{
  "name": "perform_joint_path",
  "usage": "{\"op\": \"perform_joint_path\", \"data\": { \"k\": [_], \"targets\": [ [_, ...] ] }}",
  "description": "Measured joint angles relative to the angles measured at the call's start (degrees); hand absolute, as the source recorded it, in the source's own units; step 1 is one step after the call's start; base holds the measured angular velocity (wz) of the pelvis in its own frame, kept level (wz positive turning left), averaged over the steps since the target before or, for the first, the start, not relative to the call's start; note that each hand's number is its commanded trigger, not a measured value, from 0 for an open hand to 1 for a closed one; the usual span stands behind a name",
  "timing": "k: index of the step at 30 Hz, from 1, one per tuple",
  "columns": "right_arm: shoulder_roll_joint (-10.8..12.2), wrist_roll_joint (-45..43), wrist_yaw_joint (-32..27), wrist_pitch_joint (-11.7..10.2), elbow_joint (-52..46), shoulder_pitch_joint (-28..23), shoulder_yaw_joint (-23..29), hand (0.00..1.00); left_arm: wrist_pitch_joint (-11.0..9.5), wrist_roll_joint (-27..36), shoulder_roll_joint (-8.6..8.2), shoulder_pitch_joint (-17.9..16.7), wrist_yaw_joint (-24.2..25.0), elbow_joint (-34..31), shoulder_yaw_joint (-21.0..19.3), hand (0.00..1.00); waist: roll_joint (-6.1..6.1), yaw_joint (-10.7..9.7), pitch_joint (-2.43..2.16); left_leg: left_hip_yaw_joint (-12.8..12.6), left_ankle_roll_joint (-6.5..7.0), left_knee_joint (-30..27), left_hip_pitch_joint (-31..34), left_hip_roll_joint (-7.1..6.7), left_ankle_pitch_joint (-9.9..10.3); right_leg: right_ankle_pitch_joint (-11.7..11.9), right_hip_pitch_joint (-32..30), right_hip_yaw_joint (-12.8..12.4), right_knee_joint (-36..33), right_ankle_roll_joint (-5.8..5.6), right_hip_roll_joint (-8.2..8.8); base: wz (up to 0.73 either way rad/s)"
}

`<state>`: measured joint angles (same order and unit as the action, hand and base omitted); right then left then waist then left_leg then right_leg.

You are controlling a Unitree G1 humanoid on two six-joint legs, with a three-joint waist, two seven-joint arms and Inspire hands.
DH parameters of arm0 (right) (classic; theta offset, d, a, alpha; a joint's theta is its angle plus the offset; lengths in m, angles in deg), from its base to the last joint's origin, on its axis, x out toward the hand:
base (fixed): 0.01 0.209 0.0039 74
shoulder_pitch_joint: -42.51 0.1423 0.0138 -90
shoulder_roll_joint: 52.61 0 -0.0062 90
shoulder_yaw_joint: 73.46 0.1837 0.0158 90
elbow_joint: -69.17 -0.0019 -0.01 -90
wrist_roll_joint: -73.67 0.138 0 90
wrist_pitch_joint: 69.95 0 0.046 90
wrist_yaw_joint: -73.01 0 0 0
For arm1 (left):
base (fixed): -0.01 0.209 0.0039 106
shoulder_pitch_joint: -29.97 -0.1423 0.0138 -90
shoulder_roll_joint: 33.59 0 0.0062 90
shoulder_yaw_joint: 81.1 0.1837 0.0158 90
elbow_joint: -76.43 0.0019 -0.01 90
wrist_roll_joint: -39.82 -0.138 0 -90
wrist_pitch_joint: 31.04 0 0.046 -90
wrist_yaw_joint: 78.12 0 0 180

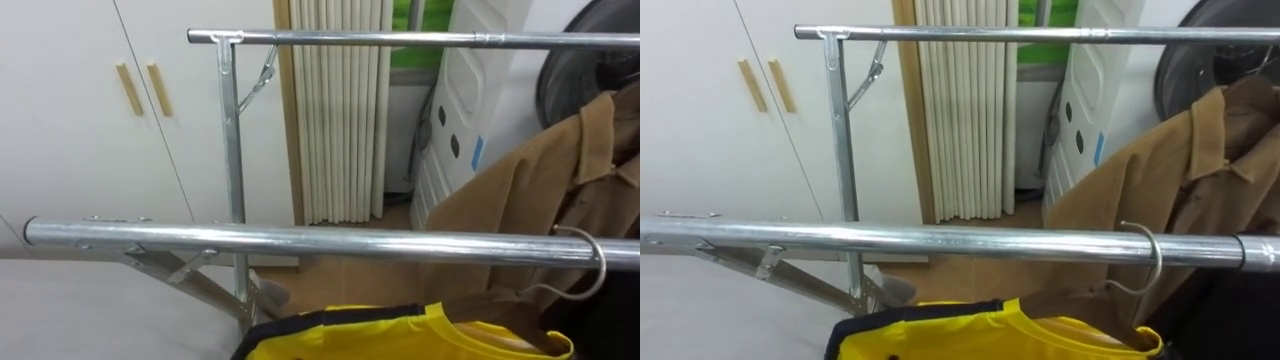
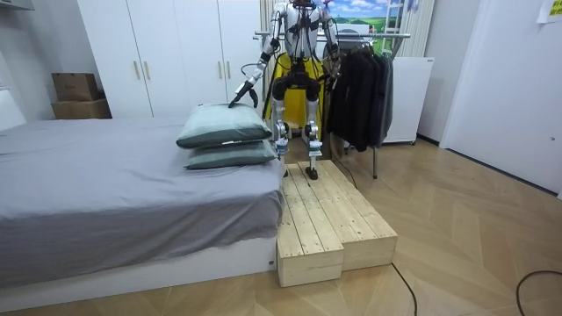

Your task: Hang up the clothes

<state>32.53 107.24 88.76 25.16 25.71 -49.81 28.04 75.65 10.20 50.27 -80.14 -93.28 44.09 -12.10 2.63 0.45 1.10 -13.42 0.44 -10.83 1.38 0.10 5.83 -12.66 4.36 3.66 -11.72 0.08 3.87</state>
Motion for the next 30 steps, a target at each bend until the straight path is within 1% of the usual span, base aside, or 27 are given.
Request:
{"op": "perform_joint_path", "data": {
  "k": [4, 7, 9, 12, 15, 19, 20, 24, 26, 30],
  "targets": [
    [0.01, -0.04, 0.76, -0.2, 0.06, 0.11, -0.01, 0.0, -0.3, 0.85, 0.11, 0.26, -0.05, 0.34, 0.0, 0.0, -0.01, 0.0, 0.0, 0.03, 0.01, -0.14, 0.01, 0.0, 0.0, 0.0, 0.02, -0.05, -0.01, 0.01, 0.01, 0.0],
    [0.02, -0.19, 0.76, -0.2, 0.18, 0.07, -0.03, 0.0, -0.73, 0.87, 0.3, 0.28, -0.06, 0.48, 0.01, 0.0, -0.02, -0.03, -0.01, 0.55, 0.07, -0.58, 0.01, -0.01, 0.04, -0.02, 0.37, 0.2, 0.03, 0.02, -0.01, 0.04],
    [0.01, -1.33, 0.77, -0.21, 0.15, 0.08, -0.03, 0.0, -0.97, 0.87, 0.42, 0.33, -0.01, 0.33, 0.04, 0.0, -0.03, -0.05, -0.04, 0.95, 0.13, -0.8, 0.01, -0.02, 0.09, -0.1, 0.53, 0.55, -0.03, 0.04, -0.03, 0.08],
    [0.09, -5.34, 1.09, -0.21, 0.19, 0.01, -0.04, 0.0, -0.98, 0.86, 0.44, 0.32, 0.19, -0.2, 0.08, 0.0, -0.04, -0.07, -0.05, 1.28, 0.11, -1.29, 0.12, 0.02, 0.18, -0.29, 0.58, 0.84, -0.32, 0.15, -0.06, 0.04],
    [0.12, -7.59, 0.78, -0.32, 0.87, 0.0, -0.12, 0.0, -1.24, 0.86, 0.58, 0.32, 0.19, -0.21, 0.09, 0.0, 0.0, -0.02, -0.07, 1.12, 0.16, -1.75, 0.22, 0.06, 0.36, -0.31, 0.58, 0.91, -0.69, 0.15, -0.06, 0.0],
    [0.82, -12.4, -1.76, -0.88, 3.51, -0.01, -0.11, 0.0, -1.49, 0.82, 0.63, 0.46, 0.04, -0.04, 0.09, 0.0, 0.07, -0.05, -0.11, 1.45, 0.24, -2.0, 0.29, -0.02, 0.5, -0.47, 0.59, 1.06, -0.96, 0.06, 0.05, 0.0],
    [0.96, -13.73, -2.48, -1.41, 4.6, -0.1, -0.09, 0.0, -1.73, 0.82, 0.63, 0.44, -0.11, 0.05, 0.1, 0.0, 0.08, -0.05, -0.11, 1.43, 0.25, -2.0, 0.29, -0.02, 0.51, -0.47, 0.59, 1.07, -0.97, 0.06, 0.07, 0.0],
    [1.73, -13.9, -5.24, -2.43, 4.85, -2.61, -0.1, 0.0, -1.77, 0.84, 0.62, 0.45, -0.57, 0.05, 0.47, 0.0, 0.12, -0.09, -0.1, 1.51, 0.27, -2.01, 0.35, 0.0, 0.55, -0.56, 0.58, 1.12, -0.94, 0.01, 0.05, 0.0],
    [2.39, -13.91, -6.82, -3.32, 6.07, -3.89, -0.09, 0.0, -1.77, 0.89, 0.62, 0.4, -0.99, 0.05, 0.85, 0.0, 0.07, -0.16, -0.12, 1.52, 0.25, -1.94, 0.36, 0.04, 0.56, -0.56, 0.58, 1.16, -0.9, 0.01, 0.02, 0.0],
    [3.26, -16.24, -8.19, -3.38, 7.41, -5.07, -0.1, 0.0, -1.77, 0.89, 0.61, 0.39, -1.1, 0.05, 1.12, 0.0, -0.02, -0.21, -0.15, 1.5, 0.2, -1.8, 0.36, 0.03, 0.6, -0.56, 0.58, 1.09, -0.85, 0.02, 0.02, 0.0]
  ]
}}
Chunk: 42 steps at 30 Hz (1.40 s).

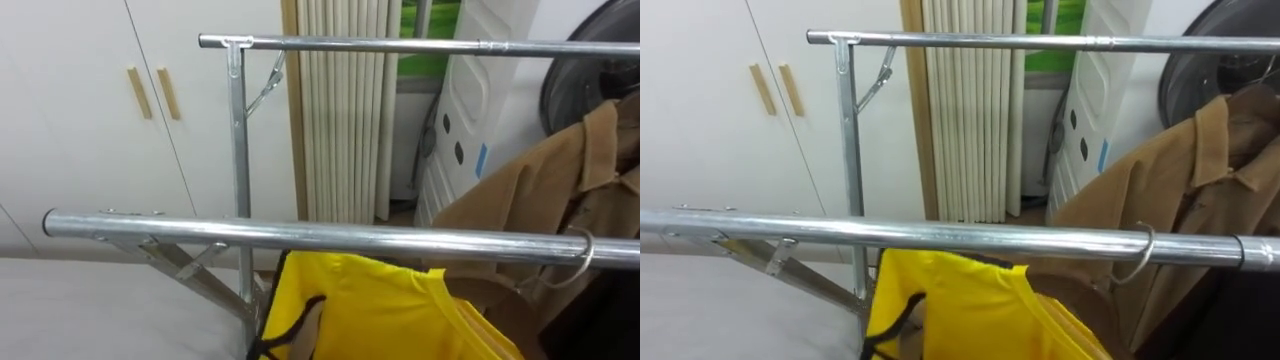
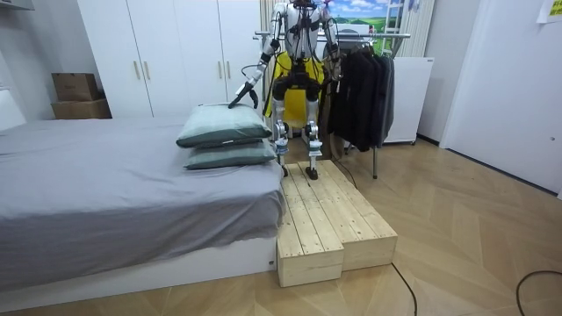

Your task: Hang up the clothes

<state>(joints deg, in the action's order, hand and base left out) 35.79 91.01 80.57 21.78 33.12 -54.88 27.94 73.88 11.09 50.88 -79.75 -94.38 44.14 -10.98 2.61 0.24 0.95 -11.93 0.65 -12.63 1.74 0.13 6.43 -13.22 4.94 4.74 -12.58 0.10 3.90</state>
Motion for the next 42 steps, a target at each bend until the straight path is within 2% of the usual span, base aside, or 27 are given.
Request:
{"op": "perform_joint_path", "data": {
  "k": [9, 13, 14, 17, 22, 26, 28, 31, 33, 42],
  "targets": [
    [0.37, -6.67, 0.07, -1.23, 0.87, -3.75, -0.02, 0.0, 0.0, -0.01, 0.0, 0.02, 0.0, 0.0, -0.04, 0.0, -0.01, -0.16, -0.05, 0.14, 0.0, 0.43, -0.02, -0.25, 0.0, -0.08, -0.06, -0.15, 0.14, -0.11, 0.11, 0.0],
    [1.49, -8.33, -0.94, -1.91, 4.49, -4.22, -0.26, 0.0, -0.07, 0.14, 0.0, 0.03, -0.05, 0.09, -0.04, 0.0, -0.12, -0.15, -0.19, 0.17, -0.01, 0.41, -0.02, -0.32, 0.15, -0.02, 0.13, -0.38, 0.62, -0.08, 0.09, 0.0],
    [2.17, -8.27, -1.46, -2.22, 5.88, -4.57, -0.38, 0.0, -0.12, 0.39, -0.03, 0.03, -0.17, 0.11, 0.01, 0.0, -0.36, -0.16, -0.35, 0.16, 0.02, 0.38, -0.02, -0.32, 0.21, 0.02, 0.17, -0.41, 0.7, -0.09, 0.1, 0.0],
    [3.49, -7.29, -1.74, -2.3, 7.72, -5.5, -1.23, 0.0, -0.12, 0.49, -0.06, 0.12, -0.53, 0.25, 0.35, 0.0, -0.75, -0.16, -0.37, 0.1, 0.06, 0.38, -0.03, -0.34, 0.33, 0.03, 0.25, -0.37, 0.77, -0.1, 0.15, 0.0],
    [4.32, -3.3, -2.04, -2.79, 12.0, -5.39, -1.22, 0.0, -0.48, 0.58, -0.31, 0.25, -0.53, 0.94, 1.92, 0.0, -1.47, -0.56, 0.05, 0.12, 0.05, 0.38, -0.21, -0.37, 0.37, 0.0, 0.47, -0.57, 0.78, -0.14, 0.1, 0.0],
    [5.4, -1.8, -2.62, -3.03, 13.33, -5.58, -1.47, 0.0, -0.52, 0.6, -0.81, 0.27, -0.49, 0.94, 2.63, 0.0, -2.23, -1.73, 0.11, 0.39, 0.0, 0.53, -0.43, -0.47, 0.38, -0.2, 0.67, -0.65, 0.74, -0.32, 0.09, 0.03],
    [6.03, -1.57, -2.6, -3.06, 13.53, -5.78, -1.9, 0.0, -1.23, 0.68, -1.01, 0.51, -0.56, 0.94, 2.83, 0.0, -2.25, -2.09, 0.09, 0.22, -0.03, 0.92, -0.72, -0.47, 0.34, -0.22, 0.68, -0.91, 0.74, -0.3, 0.06, -0.07],
    [6.8, -0.82, -2.59, -3.07, 13.49, -6.37, -3.36, 0.0, -1.25, 2.3, -1.08, 0.61, -0.8, 0.94, 2.93, 0.0, -2.22, -2.56, 0.1, -0.04, -0.03, 1.14, -0.87, -0.5, 0.36, -0.26, 0.68, -1.33, 0.84, -0.33, 0.07, -0.04],
    [7.26, -0.3, -2.61, -3.07, 13.49, -6.96, -3.4, 0.0, -2.14, 2.3, -1.08, 0.67, -1.27, 0.92, 3.94, 0.0, -2.22, -2.91, 0.1, -0.24, -0.03, 1.3, -0.95, -0.54, 0.37, -0.28, 0.64, -1.54, 0.88, -0.36, 0.1, -0.06],
    [8.0, 0.17, -1.87, -3.03, 14.74, -6.93, -3.38, 0.0, -2.27, 4.06, -1.8, 2.75, -2.32, 4.49, 4.27, 0.0, -2.21, -3.08, 0.01, -1.33, -0.24, 1.29, -1.3, -0.43, 1.18, -0.51, 0.52, -2.44, 1.06, -0.35, 0.14, -0.07]
  ]
}}
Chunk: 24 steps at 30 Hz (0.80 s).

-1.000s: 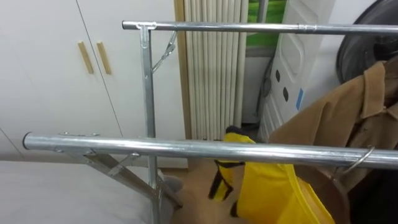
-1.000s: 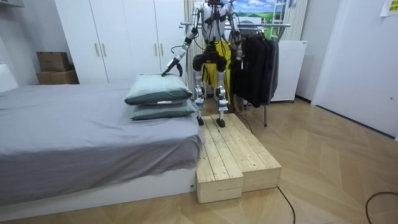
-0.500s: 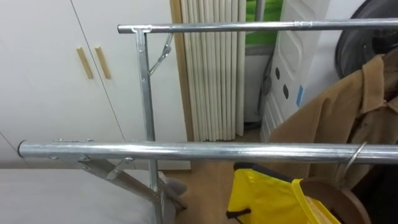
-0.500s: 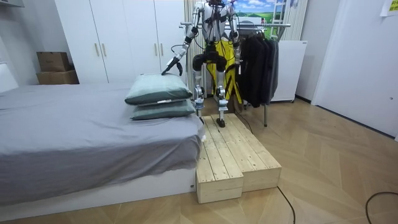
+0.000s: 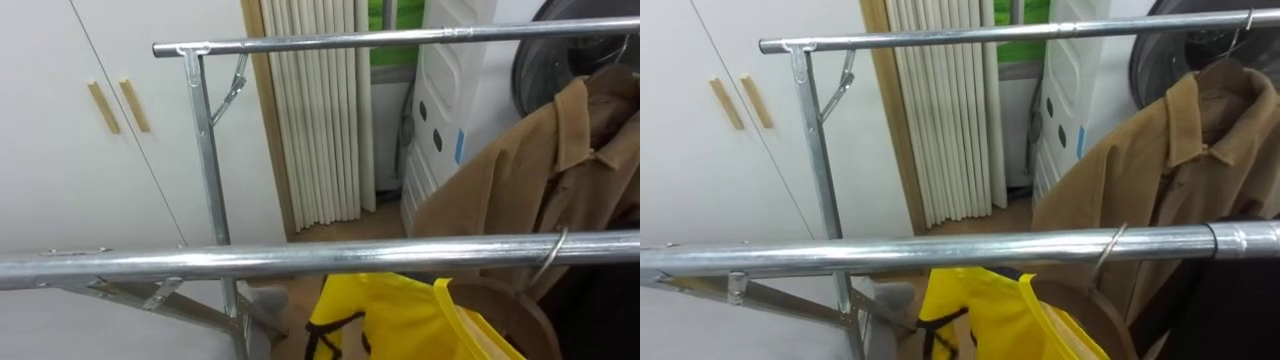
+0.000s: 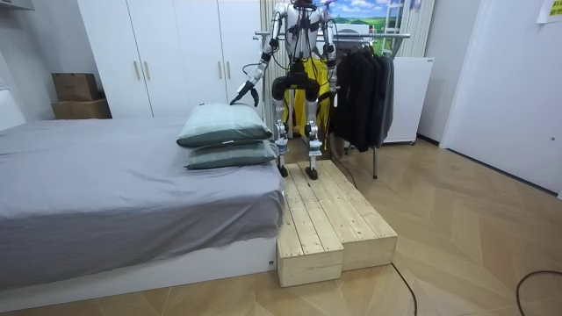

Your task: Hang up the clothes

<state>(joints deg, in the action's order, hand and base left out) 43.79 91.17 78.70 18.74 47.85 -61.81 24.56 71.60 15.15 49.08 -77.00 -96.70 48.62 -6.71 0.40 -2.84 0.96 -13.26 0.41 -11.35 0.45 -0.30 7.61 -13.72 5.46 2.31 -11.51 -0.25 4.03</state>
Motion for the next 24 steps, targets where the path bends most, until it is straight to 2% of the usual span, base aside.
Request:
{"op": "perform_joint_path", "data": {
  "k": [5, 9, 11, 16, 18, 24],
  "targets": [
    [0.18, 0.49, -0.5, 0.91, 1.36, 0.15, 0.03, 0.0, -0.06, 4.86, 0.13, 1.38, -0.04, 2.07, 0.06, 0.0, -0.34, -0.01, -0.29, -0.31, 0.0, -0.02, -0.1, 0.0, 0.16, -0.02, 0.03, -0.34, 0.17, -0.01, 0.04, -0.03],
    [0.23, 0.71, -0.81, 1.47, 1.43, 0.93, 0.09, 0.0, -0.24, 9.62, 0.27, 2.04, -0.7, 2.24, 0.09, 0.0, -0.31, -0.01, -0.34, -0.38, 0.0, -0.01, -0.25, 0.04, 0.16, -0.01, 0.03, -0.54, 0.08, 0.0, -0.01, -0.02],
    [0.29, 2.29, -0.8, 1.46, 2.35, 1.99, -0.08, 0.0, -1.47, 13.33, 0.32, 2.03, -1.53, 2.9, 0.34, 0.0, -0.12, 0.04, -0.37, -0.38, 0.0, 0.07, -0.7, 0.01, 0.15, -0.01, 0.31, -0.75, 0.1, 0.0, -0.01, -0.05],
    [0.54, 4.59, -0.54, 2.34, 2.98, 3.06, -0.11, 0.0, -2.37, 18.15, 1.24, 2.21, -1.81, 3.84, 2.31, 0.0, 0.15, 0.11, -0.36, -0.38, 0.01, 0.07, -0.95, 0.01, 0.15, -0.01, 0.53, -0.74, 0.16, 0.0, 0.0, -0.01],
    [0.56, 4.63, -0.26, 2.73, 3.24, 3.71, -0.24, 0.0, -2.94, 22.51, 1.75, 2.5, -1.71, 4.18, 3.32, 0.0, 0.21, -0.1, -0.35, -0.26, 0.0, 0.0, -0.77, 0.05, 0.15, 0.0, 0.51, -0.5, 0.25, 0.01, 0.0, 0.0],
    [-0.09, 4.78, 0.49, 2.73, 3.15, 4.29, -2.61, 0.0, -4.54, 29.19, 2.98, 2.51, -0.7, 3.61, 5.24, 0.0, 0.17, 0.33, -0.4, 0.27, 0.0, -0.79, 0.18, 0.2, 0.16, 0.19, 0.45, -0.3, 0.71, 0.17, -0.24, 0.05]
  ]
}}
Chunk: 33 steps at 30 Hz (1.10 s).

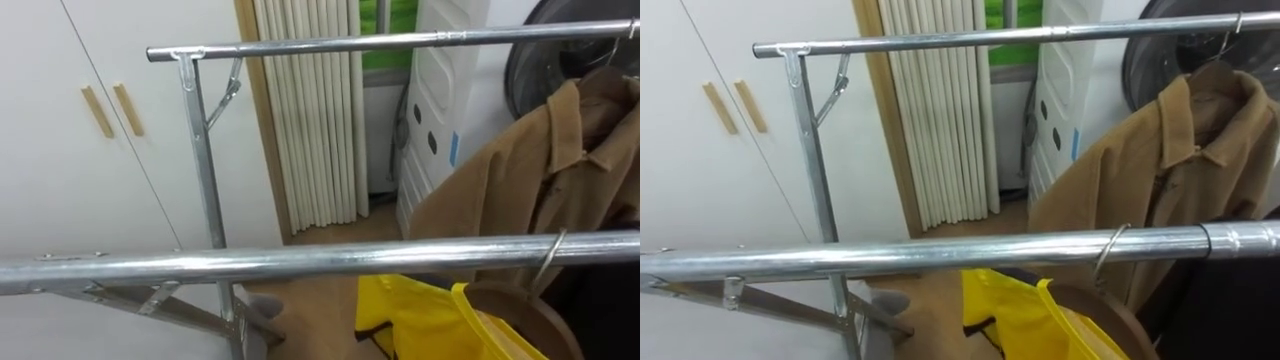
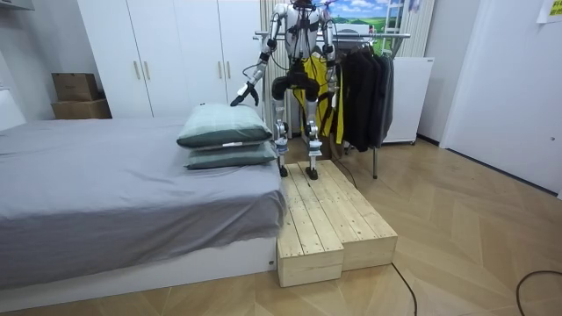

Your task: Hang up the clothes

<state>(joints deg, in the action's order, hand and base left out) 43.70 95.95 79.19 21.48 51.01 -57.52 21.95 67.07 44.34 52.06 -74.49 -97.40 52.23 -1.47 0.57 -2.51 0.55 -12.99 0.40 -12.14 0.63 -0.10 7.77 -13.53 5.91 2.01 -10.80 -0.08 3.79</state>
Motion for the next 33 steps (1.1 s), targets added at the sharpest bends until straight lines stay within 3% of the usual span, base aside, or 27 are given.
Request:
{"op": "perform_joint_path", "data": {
  "k": [3, 9, 10, 13, 15, 17, 18, 20, 21, 23, 24, 26, 27, 28, 30, 32, 33],
  "targets": [
    [-0.91, -1.38, -0.1, 0.24, -0.03, 0.95, -2.67, 0.0, -1.22, 0.62, 0.48, -0.14, 0.11, -0.08, 1.29, 0.0, -0.34, 0.58, -0.22, 0.97, -0.13, -2.28, 1.78, 0.46, 0.61, -0.01, -0.11, 1.57, 0.03, 0.15, -0.23, 0.21],
    [-2.59, -7.59, -1.68, 1.77, 0.77, 4.23, -4.58, 0.0, -5.69, 0.42, 0.35, 1.42, 2.36, 0.26, 3.91, 0.0, -1.95, 2.22, -0.49, 5.31, -0.07, -5.6, 6.3, 0.47, 0.13, -0.12, 0.07, 8.68, 0.07, 0.73, -0.79, 0.56],
    [-2.6, -7.89, -1.85, 1.78, 1.39, 4.61, -4.6, 0.0, -6.01, 0.42, 0.37, 1.45, 2.43, 0.25, 4.31, 0.0, -2.0, 2.4, -0.51, 5.59, -0.1, -5.44, 6.47, 0.34, -0.29, -0.16, 0.17, 9.39, 0.07, 0.81, -0.8, 0.58],
    [-2.56, -9.12, -2.44, 1.78, 1.99, 4.94, -4.51, 0.0, -7.21, 0.06, 0.39, 1.86, 2.98, -0.77, 4.93, 0.0, -1.6, 3.93, -0.59, 5.46, -0.33, -0.33, 6.72, -0.29, -5.06, 0.68, -0.54, 13.86, 1.21, 2.05, -0.33, 0.67],
    [-2.51, -9.35, -2.98, 2.18, 1.88, 4.49, -4.2, 0.0, -7.81, -1.06, 0.34, 1.96, 4.25, -2.24, 4.75, 0.0, -1.28, 4.0, -0.63, -1.78, 0.4, -5.33, 7.0, 2.37, -2.3, 1.1, -0.25, 17.3, 1.75, 2.62, 0.13, 0.75],
    [-2.07, -9.36, -3.84, 2.54, 1.83, 4.64, -4.19, 0.0, -8.57, -0.97, 0.35, 2.86, 5.84, -4.15, 2.71, 0.0, -0.93, 4.25, -0.56, -9.89, -0.36, -14.09, 5.06, 7.19, 3.26, 0.66, 0.1, 21.98, 0.79, 3.37, -0.17, 0.76],
    [-1.97, -9.29, -4.0, 2.53, 1.7, 4.74, -4.17, 0.0, -8.71, -0.97, 0.27, 3.17, 6.23, -4.5, 2.14, 0.0, -0.85, 4.41, -0.59, -10.91, -0.81, -15.67, 4.32, 8.35, 4.25, 0.62, 0.14, 23.28, 0.74, 3.43, -0.3, 0.58],
    [-1.46, -9.24, -4.29, 2.36, 1.09, 5.73, -4.16, 0.0, -9.32, -1.02, 0.23, 4.19, 7.32, -6.34, 1.71, 0.0, -0.79, 3.85, -0.56, -12.29, -2.52, -19.58, 0.82, 12.5, 6.22, 0.61, 0.1, 27.18, 0.9, 3.46, -1.15, 0.71],
    [-1.39, -9.18, -4.28, 2.36, 0.96, 5.77, -4.15, 0.0, -9.81, -1.02, 0.47, 4.56, 7.8, -6.65, 1.62, 0.0, -0.76, 3.73, -0.56, -12.74, -2.77, -19.63, -0.29, 13.39, 6.38, 0.6, 0.1, 28.29, 0.97, 3.45, -1.24, 1.02],
    [-1.33, -8.11, -4.3, 2.36, 0.94, 6.05, -4.01, 0.0, -11.28, -1.02, 0.58, 6.14, 10.05, -8.52, 2.25, 0.0, -0.88, 2.69, -0.55, -14.9, -3.35, -18.28, -4.05, 15.89, 6.45, 0.55, 0.05, 33.88, 0.81, 3.09, -1.29, 1.24],
    [-1.37, -8.16, -4.28, 2.36, 0.93, 6.2, -3.91, 0.0, -11.63, -1.08, 0.58, 6.47, 10.58, -8.79, 2.68, 0.0, -1.08, 2.53, -0.57, -15.47, -4.03, -16.95, -5.07, 16.25, 6.53, 0.6, 0.06, 35.16, 0.65, 2.97, -1.29, 1.19],
    [-1.38, -8.51, -4.19, 2.02, 0.97, 6.79, -2.44, 0.0, -12.78, -1.46, 0.22, 7.79, 12.23, -10.04, 4.85, 0.0, -2.36, 1.01, -0.46, -16.5, -6.73, -9.51, -6.35, 15.92, 7.45, 1.26, 0.0, 39.97, -1.2, 1.94, -0.79, 1.16],
    [-1.32, -8.45, -4.12, 1.72, 0.97, 6.8, -1.7, 0.0, -12.79, -1.67, 0.08, 8.45, 12.72, -10.07, 5.61, 0.0, -2.57, 0.57, -0.5, -16.8, -7.3, -7.88, -6.39, 15.23, 7.25, 1.47, -0.09, 41.01, -1.77, 1.67, -0.32, 1.24],
    [-1.38, -8.39, -3.94, 1.54, 0.98, 6.89, -0.39, 0.0, -13.02, -1.75, -0.42, 9.82, 13.99, -10.12, 7.13, 0.0, -2.8, 0.61, -0.52, -16.85, -7.87, -4.67, -6.92, 13.58, 6.62, 1.91, -0.11, 41.38, -2.36, 1.0, 0.81, 1.0],
    [-1.48, -8.37, -3.58, 1.59, 1.05, 6.85, 1.45, 0.0, -13.69, -1.74, -1.23, 10.42, 15.82, -10.27, 8.42, 0.0, -3.38, 1.18, -0.53, -16.45, -7.66, -0.78, -7.97, 11.19, 5.91, 2.4, -0.48, 40.92, -3.1, 0.17, 2.37, 0.58],
    [-1.24, -8.23, -3.58, 1.67, 0.44, 6.9, 2.76, 0.0, -13.85, -1.74, -2.24, 10.67, 18.18, -10.35, 8.48, 0.0, -4.02, 1.27, -0.82, -14.12, -5.91, 2.13, -8.24, 8.65, 4.74, 2.91, -1.24, 42.19, -6.54, -0.66, 5.1, 0.37],
    [-1.28, -8.48, -3.72, 1.72, 0.13, 6.79, 2.9, 0.0, -14.04, -1.7, -2.55, 10.7, 18.7, -10.35, 8.47, 0.0, -4.24, 1.2, -0.83, -13.18, -5.37, 2.84, -8.51, 8.19, 4.4, 2.92, -2.02, 41.86, -9.54, -0.64, 6.38, 0.53]
  ]
}}
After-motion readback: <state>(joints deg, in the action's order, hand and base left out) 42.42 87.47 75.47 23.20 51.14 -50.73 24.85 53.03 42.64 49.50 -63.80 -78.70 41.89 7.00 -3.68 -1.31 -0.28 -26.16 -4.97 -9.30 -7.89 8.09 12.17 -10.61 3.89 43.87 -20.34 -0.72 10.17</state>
